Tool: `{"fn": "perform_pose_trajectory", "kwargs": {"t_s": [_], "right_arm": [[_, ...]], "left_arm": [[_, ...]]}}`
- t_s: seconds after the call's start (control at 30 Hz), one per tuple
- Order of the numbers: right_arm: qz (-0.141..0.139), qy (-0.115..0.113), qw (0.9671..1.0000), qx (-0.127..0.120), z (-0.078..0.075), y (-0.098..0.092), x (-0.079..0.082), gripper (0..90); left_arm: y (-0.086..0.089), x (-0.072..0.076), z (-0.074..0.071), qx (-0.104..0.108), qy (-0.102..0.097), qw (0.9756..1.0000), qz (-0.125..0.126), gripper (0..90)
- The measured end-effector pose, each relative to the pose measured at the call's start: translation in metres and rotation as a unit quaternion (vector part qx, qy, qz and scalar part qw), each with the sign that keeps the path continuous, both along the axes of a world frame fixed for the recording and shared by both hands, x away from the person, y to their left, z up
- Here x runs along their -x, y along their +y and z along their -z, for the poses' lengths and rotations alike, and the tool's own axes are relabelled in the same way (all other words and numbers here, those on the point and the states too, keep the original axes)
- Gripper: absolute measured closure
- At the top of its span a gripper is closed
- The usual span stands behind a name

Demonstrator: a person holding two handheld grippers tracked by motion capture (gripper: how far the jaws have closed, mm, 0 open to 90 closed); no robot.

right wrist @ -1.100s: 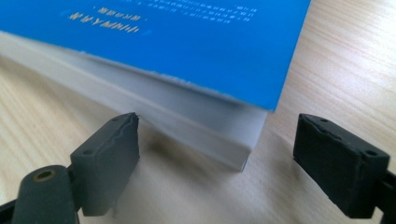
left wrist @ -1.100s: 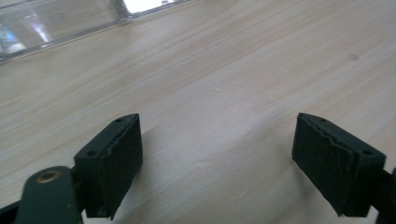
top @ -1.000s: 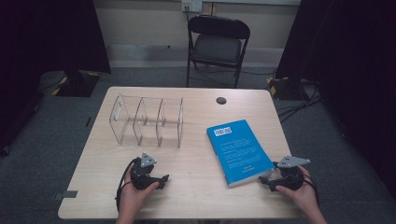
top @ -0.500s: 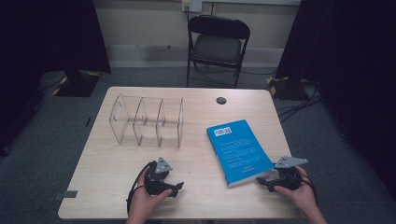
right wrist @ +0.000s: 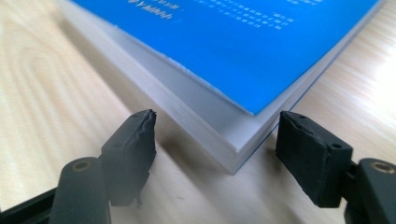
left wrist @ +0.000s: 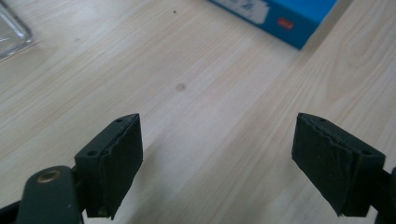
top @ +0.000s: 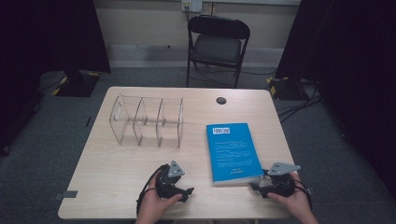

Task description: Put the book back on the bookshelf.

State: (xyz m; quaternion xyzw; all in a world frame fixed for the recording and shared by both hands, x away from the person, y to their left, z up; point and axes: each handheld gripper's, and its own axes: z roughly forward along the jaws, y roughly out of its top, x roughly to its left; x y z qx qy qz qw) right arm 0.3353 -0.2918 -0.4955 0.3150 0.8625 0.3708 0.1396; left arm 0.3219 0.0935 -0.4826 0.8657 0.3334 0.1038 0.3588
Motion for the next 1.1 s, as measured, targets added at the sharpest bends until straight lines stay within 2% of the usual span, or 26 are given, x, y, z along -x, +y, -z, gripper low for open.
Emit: {"fn": "perform_pose_trajectory", "kwargs": {"t_s": [0.07,0.13,0.17,0.23,0.3,0.33,0.57,0.63,0.7,0.73,0.77,0.87,1.03,1.07,1.1], "right_arm": [[-0.002,-0.001,1.0,0.0,0.0,0.003,0.001,28.0],[-0.016,-0.007,0.9997,0.017,-0.002,0.012,0.006,28.5],[-0.011,-0.001,0.9998,0.019,-0.003,0.016,0.008,27.9],[-0.002,0.003,0.9999,0.011,-0.001,0.022,0.01,25.7],[-0.02,-0.003,0.9997,0.015,-0.002,0.027,0.012,26.1],[-0.021,-0.001,0.9997,0.01,-0.001,0.028,0.012,26.0],[0.009,-0.003,1.0,-0.003,0.002,0.033,0.015,25.2],[0.017,-0.004,0.9998,-0.007,0.002,0.035,0.015,24.4],[0.017,-0.003,0.9998,-0.007,0.002,0.035,0.015,24.3],[0.019,-0.01,0.9997,-0.011,0.004,0.034,0.014,24.2],[0.02,-0.01,0.9997,-0.011,0.004,0.035,0.014,24.1],[0.026,-0.008,0.9995,-0.013,0.004,0.036,0.013,23.8],[0.034,-0.007,0.9993,-0.01,0.004,0.038,0.009,22.0],[0.034,-0.007,0.9993,-0.01,0.004,0.038,0.009,22.0],[0.038,-0.006,0.9992,-0.01,0.004,0.038,0.009,23.8]], "left_arm": [[-0.002,0.0,0.0,-0.001,0.002,1.0,0.005,16.5],[-0.008,0.0,0.0,-0.005,-0.002,0.9999,0.011,16.4],[-0.009,0.0,0.0,-0.005,0.0,0.9999,0.012,16.5],[-0.012,0.0,0.001,-0.002,-0.001,0.9998,0.017,16.4],[-0.013,0.001,0.001,-0.01,-0.005,0.9998,0.017,16.4],[-0.014,0.001,0.002,-0.007,-0.007,0.9998,0.018,16.4],[-0.016,0.0,0.005,-0.01,-0.004,0.9997,0.022,16.3],[-0.018,-0.002,0.007,-0.021,-0.006,0.9993,0.031,16.4],[-0.019,-0.002,0.007,-0.024,-0.007,0.9992,0.031,16.5],[-0.018,-0.003,0.007,-0.027,-0.006,0.9991,0.031,16.1],[-0.018,-0.004,0.009,-0.021,-0.004,0.9994,0.029,16.1],[-0.018,-0.003,0.009,-0.026,-0.007,0.9992,0.031,15.9],[-0.018,-0.003,0.013,-0.013,-0.017,0.9992,0.033,12.9],[-0.018,-0.003,0.012,-0.018,-0.017,0.9992,0.033,12.9],[-0.019,-0.002,0.015,-0.011,-0.019,0.9991,0.036,10.2]]}}
